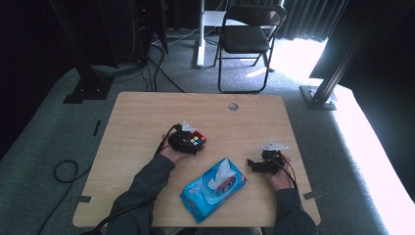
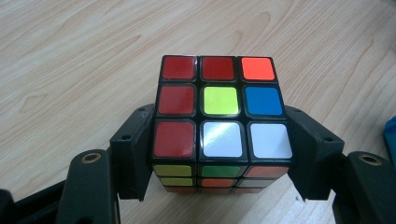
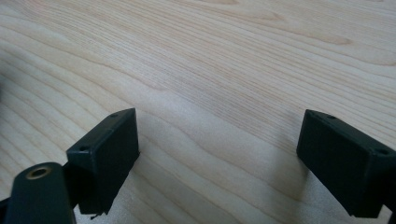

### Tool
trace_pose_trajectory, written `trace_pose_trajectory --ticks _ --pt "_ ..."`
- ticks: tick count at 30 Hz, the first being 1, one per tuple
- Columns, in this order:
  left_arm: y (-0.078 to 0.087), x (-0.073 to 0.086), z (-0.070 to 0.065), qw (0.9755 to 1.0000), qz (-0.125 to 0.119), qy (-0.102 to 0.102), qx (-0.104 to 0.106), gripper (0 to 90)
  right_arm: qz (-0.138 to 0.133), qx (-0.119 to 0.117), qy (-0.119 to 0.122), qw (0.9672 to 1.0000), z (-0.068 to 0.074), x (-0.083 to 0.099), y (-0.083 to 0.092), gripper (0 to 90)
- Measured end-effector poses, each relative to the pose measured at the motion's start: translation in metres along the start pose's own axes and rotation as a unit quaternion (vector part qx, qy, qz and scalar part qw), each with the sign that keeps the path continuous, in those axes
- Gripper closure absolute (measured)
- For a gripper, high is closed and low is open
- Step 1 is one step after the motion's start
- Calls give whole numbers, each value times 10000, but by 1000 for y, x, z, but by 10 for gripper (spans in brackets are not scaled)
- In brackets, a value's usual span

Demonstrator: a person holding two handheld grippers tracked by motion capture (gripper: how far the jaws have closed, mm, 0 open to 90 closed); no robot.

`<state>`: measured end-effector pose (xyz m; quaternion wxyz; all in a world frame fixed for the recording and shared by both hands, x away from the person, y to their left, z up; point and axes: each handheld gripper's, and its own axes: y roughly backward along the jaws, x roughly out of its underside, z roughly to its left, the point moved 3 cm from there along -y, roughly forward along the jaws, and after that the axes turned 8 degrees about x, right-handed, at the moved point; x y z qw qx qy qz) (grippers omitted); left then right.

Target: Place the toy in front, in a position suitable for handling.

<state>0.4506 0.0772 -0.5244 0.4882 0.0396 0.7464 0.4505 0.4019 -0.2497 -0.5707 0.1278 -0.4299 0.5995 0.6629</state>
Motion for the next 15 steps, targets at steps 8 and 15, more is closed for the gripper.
trace_pose_trajectory --ticks 8,15 --pt "-5 2 1 10000 -9 1 21 340 0 -1 -1 10000 0 0 0 124" --pt "-5 4 2 9998 81 38 176 323 -1 1 -1 10000 0 0 0 124"
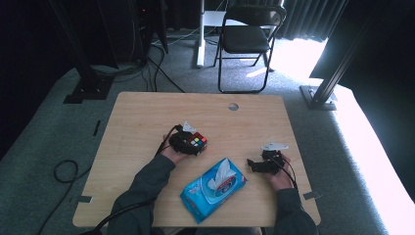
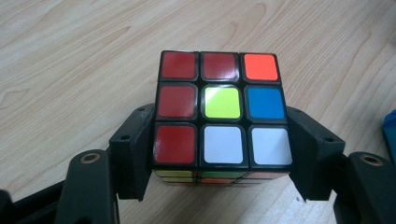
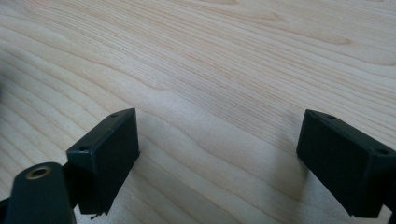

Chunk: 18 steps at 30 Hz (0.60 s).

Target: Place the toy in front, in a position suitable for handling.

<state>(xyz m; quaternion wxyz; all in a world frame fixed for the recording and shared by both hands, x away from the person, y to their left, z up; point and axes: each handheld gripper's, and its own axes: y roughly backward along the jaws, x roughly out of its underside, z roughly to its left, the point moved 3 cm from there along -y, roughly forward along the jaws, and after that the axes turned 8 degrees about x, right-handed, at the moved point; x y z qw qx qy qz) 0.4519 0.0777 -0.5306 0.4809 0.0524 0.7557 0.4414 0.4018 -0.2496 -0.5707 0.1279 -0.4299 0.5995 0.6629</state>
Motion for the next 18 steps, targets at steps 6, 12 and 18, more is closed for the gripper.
trace_pose_trajectory --ticks 6,12,18 --pt "6 0 1 9999 -143 51 7 246 0 -1 0 10000 0 0 0 124" --pt "14 2 3 9996 -243 104 83 246 0 -1 0 10000 0 0 0 124" --pt "22 4 3 9992 -359 128 156 251 1 0 -1 10000 0 0 0 124"
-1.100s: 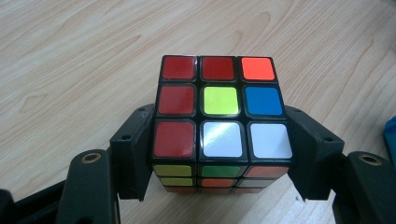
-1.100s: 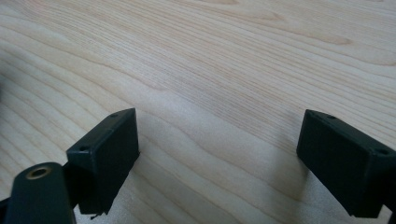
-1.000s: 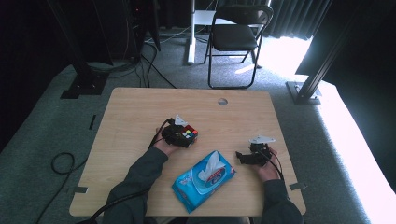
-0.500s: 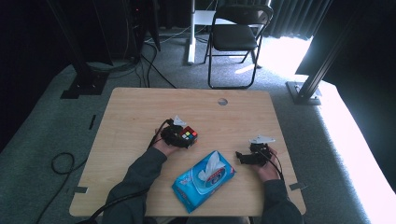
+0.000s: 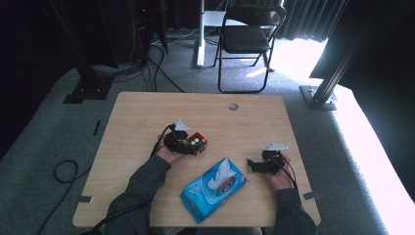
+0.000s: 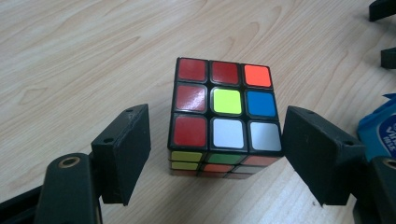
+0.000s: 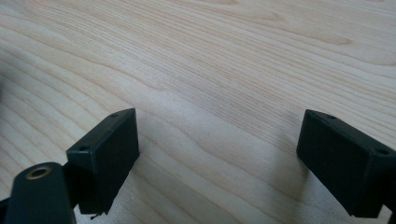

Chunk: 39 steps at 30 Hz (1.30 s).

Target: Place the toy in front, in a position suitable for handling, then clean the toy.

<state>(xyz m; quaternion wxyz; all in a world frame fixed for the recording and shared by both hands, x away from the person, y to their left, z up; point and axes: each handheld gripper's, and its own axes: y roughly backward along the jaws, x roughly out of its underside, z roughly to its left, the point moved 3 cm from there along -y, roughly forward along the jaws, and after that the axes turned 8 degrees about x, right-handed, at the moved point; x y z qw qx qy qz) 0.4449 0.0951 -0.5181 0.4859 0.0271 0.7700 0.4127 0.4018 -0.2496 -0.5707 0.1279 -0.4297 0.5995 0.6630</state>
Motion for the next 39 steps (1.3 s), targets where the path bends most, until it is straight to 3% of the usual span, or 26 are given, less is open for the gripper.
trace_pose_trajectory --ticks 21,25,39 --pt "24 -4 -8 9996 -154 -225 -87 346 2 1 -4 10000 0 0 0 124" --pt "25 -4 -8 9996 -122 -224 -83 394 0 1 -2 10000 0 0 0 124" --pt "30 0 -13 9995 -122 -291 -27 414 1 1 2 10000 0 0 0 124"
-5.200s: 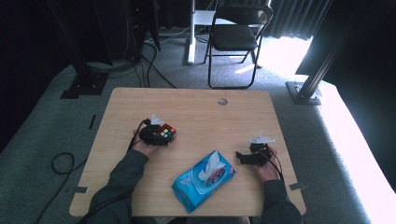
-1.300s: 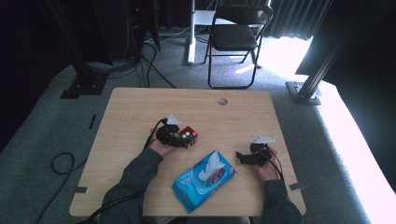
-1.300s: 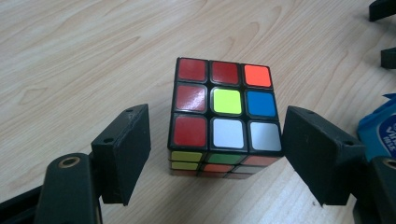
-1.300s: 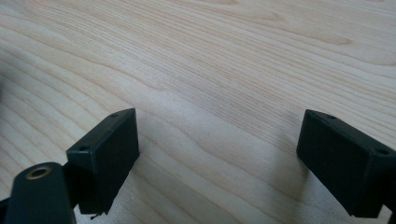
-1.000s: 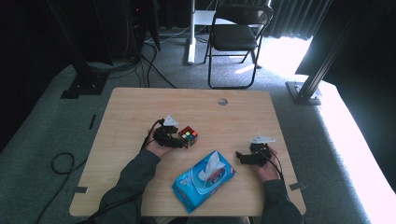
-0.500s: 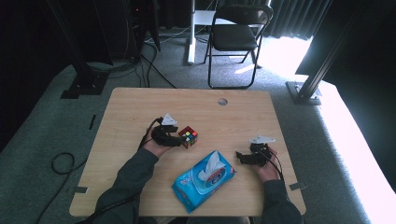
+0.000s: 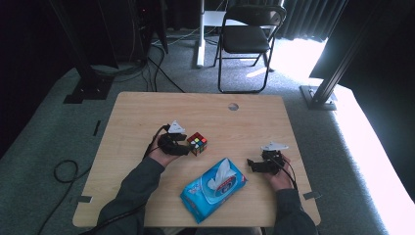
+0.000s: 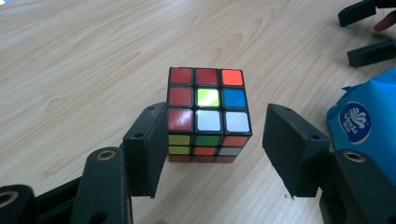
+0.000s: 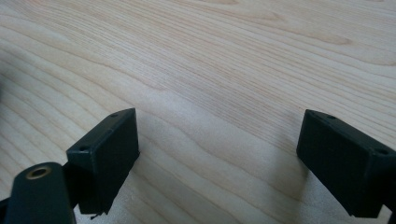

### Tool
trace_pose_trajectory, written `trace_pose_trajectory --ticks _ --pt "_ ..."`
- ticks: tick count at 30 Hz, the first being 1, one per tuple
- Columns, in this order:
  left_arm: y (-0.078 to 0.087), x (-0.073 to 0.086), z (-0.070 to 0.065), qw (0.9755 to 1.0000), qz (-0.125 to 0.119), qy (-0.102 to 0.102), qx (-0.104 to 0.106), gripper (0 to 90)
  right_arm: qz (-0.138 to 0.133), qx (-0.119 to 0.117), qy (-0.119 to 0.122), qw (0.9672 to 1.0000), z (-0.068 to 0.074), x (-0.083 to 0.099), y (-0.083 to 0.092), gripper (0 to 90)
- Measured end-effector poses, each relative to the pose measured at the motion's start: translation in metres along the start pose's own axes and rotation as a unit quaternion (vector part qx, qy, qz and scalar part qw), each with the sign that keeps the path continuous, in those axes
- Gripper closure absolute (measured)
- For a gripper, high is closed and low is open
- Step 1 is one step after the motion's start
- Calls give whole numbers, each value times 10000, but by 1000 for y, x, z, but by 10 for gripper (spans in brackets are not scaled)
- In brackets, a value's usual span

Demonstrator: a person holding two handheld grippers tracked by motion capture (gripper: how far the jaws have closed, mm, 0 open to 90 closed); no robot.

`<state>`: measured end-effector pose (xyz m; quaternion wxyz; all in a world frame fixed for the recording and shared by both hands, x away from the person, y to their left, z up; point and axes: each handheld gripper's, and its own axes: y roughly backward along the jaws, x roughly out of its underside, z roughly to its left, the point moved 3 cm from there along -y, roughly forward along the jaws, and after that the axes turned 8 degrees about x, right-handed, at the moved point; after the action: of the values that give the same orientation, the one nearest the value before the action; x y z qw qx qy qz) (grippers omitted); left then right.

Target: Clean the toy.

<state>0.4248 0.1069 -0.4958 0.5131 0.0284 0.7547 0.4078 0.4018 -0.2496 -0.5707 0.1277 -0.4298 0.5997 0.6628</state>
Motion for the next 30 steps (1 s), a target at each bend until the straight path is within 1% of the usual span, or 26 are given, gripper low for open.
trace_pose_trajectory --ticks 3,8,13,16,19,20,22,24,29,30 --pt "3 -1 -3 10000 -36 14 76 424 0 0 0 10000 0 0 0 124" --pt "7 -1 -6 9999 -71 26 81 429 0 0 1 10000 0 0 0 124" --pt "9 0 -9 9999 -65 26 148 433 0 0 0 10000 0 0 0 124" --pt "12 1 -12 9998 -21 -25 187 436 0 0 0 10000 0 0 0 124" --pt "13 1 -14 9997 -36 -26 220 437 0 0 -1 10000 0 0 0 124" --pt "14 1 -16 9997 -42 -73 230 436 0 0 0 10000 0 0 0 124" --pt "16 1 -19 9997 -40 -93 237 436 0 0 0 10000 0 0 0 124" --pt "16 2 -20 9996 -61 -85 257 435 0 0 0 10000 0 0 0 124" --pt "17 4 -26 9995 -55 -141 288 430 0 0 0 10000 0 0 0 124" --pt "18 4 -29 9994 -71 -145 313 429 1 0 -1 10000 0 0 0 124"
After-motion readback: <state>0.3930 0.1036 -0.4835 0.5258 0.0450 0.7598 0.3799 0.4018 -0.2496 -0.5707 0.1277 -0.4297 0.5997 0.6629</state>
